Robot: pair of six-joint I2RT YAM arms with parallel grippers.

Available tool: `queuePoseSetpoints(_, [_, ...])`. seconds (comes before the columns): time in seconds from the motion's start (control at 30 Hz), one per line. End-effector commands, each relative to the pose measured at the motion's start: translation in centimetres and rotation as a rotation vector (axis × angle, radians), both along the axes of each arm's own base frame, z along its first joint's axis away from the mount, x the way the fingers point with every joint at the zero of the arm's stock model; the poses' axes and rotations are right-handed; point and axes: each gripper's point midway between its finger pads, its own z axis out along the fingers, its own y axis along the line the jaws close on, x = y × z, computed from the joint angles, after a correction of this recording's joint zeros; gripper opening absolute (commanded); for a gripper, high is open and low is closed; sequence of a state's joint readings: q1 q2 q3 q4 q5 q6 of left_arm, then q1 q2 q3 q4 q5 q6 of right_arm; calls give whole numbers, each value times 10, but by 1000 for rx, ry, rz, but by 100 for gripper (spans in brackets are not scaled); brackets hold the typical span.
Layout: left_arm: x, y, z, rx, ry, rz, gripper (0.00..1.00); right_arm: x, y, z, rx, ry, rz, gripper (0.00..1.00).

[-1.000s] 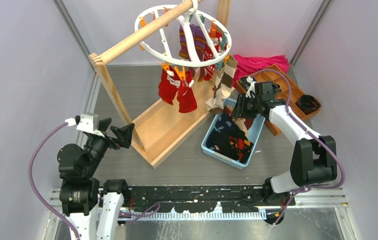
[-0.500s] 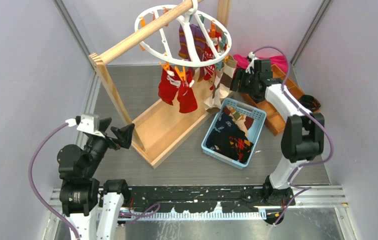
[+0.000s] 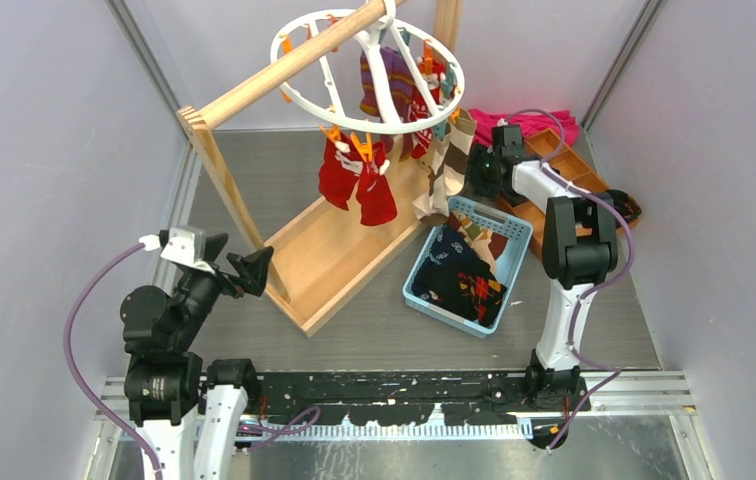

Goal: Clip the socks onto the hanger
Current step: Adjust the clothesline at the center of the board.

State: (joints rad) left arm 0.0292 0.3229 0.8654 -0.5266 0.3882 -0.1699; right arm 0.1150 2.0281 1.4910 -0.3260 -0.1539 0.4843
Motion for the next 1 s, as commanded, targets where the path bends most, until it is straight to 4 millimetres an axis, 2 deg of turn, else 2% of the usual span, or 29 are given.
queuePoseSetpoints(0.0, [0, -6, 13, 23, -71, -41, 91, 37, 12, 20, 77, -91, -63, 62])
queuePoseSetpoints(0.13, [-1, -8, 13, 31, -75, -52, 91, 40, 32, 5, 132, -56, -44, 58])
queuePoseSetpoints(0.3, [-1, -7, 13, 50, -81, -53, 91, 42, 62, 7, 156, -68, 20, 52])
queuePoseSetpoints(0.5, [-1, -4, 13, 69, -96, -38, 89, 51, 116, 25, 165, -131, 144, 49])
queuePoseSetpoints(0.83, [-8, 7, 6, 92, -116, 27, 88, 55, 225, 24, 249, -113, 334, 49])
queuePoseSetpoints(0.97, [-11, 6, 2, 91, -107, 19, 89, 56, 249, 38, 290, -133, 393, 54])
